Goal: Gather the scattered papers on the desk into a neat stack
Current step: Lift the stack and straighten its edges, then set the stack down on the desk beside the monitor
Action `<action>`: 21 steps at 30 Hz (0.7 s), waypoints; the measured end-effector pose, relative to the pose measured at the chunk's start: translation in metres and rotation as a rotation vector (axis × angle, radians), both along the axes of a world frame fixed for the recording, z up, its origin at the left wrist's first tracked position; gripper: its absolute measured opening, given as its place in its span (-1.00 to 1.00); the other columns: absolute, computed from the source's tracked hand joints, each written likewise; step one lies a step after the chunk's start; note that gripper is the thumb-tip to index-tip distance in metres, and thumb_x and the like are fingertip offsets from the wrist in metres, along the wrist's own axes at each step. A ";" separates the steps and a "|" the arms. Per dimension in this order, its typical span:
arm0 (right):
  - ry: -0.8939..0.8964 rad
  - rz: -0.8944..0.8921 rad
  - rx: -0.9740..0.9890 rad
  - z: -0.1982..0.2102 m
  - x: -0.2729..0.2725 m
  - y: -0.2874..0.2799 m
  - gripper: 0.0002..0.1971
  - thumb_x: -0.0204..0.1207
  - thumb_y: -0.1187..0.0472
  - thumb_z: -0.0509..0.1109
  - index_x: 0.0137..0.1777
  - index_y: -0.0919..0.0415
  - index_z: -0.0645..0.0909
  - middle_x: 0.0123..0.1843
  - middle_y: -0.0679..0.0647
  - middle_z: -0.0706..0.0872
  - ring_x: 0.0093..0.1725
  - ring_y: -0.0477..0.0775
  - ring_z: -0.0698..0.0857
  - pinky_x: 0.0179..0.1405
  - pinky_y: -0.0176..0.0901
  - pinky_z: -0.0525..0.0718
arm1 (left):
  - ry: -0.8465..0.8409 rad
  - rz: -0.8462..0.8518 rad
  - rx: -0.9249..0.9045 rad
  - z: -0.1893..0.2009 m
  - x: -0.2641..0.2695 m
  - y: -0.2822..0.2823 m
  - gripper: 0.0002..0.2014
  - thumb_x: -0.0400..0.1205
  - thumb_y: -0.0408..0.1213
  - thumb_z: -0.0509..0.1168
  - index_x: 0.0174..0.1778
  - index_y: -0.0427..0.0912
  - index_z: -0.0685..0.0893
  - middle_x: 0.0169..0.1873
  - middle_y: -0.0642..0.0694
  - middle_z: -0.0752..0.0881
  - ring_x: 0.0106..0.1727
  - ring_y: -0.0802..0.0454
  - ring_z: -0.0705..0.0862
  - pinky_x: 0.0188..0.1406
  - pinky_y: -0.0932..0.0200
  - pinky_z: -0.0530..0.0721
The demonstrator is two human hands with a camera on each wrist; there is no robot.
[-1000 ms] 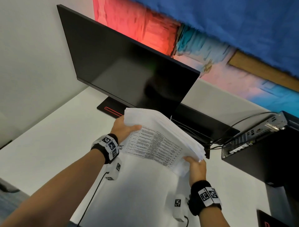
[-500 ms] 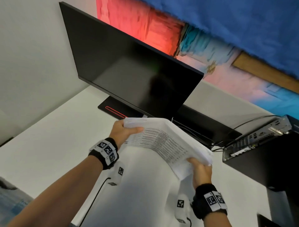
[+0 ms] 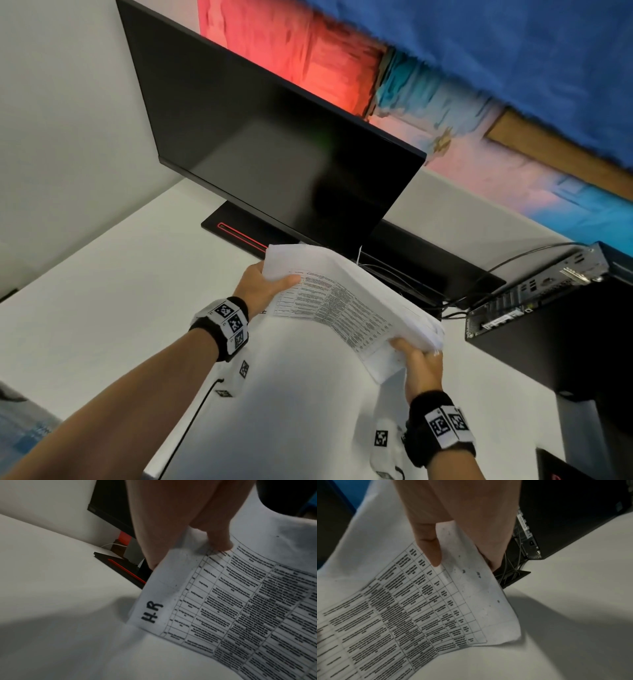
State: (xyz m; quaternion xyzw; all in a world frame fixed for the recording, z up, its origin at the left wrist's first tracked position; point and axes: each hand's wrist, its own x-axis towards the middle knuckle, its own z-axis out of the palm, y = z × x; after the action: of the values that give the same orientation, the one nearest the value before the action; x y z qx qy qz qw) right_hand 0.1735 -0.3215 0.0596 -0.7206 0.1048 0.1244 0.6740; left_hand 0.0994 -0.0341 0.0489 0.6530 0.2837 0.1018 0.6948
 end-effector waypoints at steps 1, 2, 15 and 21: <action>-0.012 0.007 0.001 0.003 0.000 0.000 -0.46 0.37 0.52 0.53 0.34 0.18 0.57 0.12 0.15 0.76 0.13 0.14 0.74 -0.18 -0.28 0.63 | 0.012 -0.018 0.028 0.000 0.000 0.000 -0.85 0.55 -0.23 0.53 -0.06 0.06 0.71 -0.13 0.10 0.80 0.00 0.13 0.80 -0.08 0.19 0.80; -0.042 -0.001 0.002 0.007 0.001 -0.001 -0.40 0.37 0.49 0.57 0.39 0.16 0.53 0.17 0.13 0.74 0.09 0.05 0.73 -0.21 -0.34 0.63 | 0.018 -0.026 0.066 0.000 0.000 0.000 -0.89 0.58 -0.21 0.50 -0.05 0.05 0.72 -0.14 0.10 0.81 0.00 0.11 0.81 -0.05 0.15 0.81; -0.631 0.596 -0.623 0.088 0.013 0.026 -0.24 0.48 0.13 0.57 0.65 0.05 0.34 0.38 -0.11 0.62 0.32 -0.12 0.60 0.22 -0.44 0.53 | -0.263 -0.407 0.818 0.114 0.003 0.004 -0.64 0.58 -0.10 0.50 -0.23 -0.37 0.63 -0.34 -0.18 0.69 -0.31 -0.14 0.66 -0.27 -0.03 0.62; -0.592 0.563 -0.363 0.098 -0.009 0.055 -0.93 0.59 0.25 0.45 -0.01 0.10 0.75 -0.15 -0.21 0.79 -0.15 -0.34 0.79 -0.30 -0.57 0.62 | -0.379 0.009 1.085 0.138 -0.005 0.021 -0.37 0.44 0.22 0.48 0.24 -0.21 0.67 0.33 -0.09 0.66 0.37 -0.05 0.53 0.43 -0.13 0.47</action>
State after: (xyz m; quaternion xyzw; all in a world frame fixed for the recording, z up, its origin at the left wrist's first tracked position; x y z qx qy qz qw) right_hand 0.1644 -0.2666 0.1581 -0.8323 -0.2728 0.0708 0.4773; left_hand 0.0946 -0.0132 0.1874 0.8851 0.0641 0.3512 0.2986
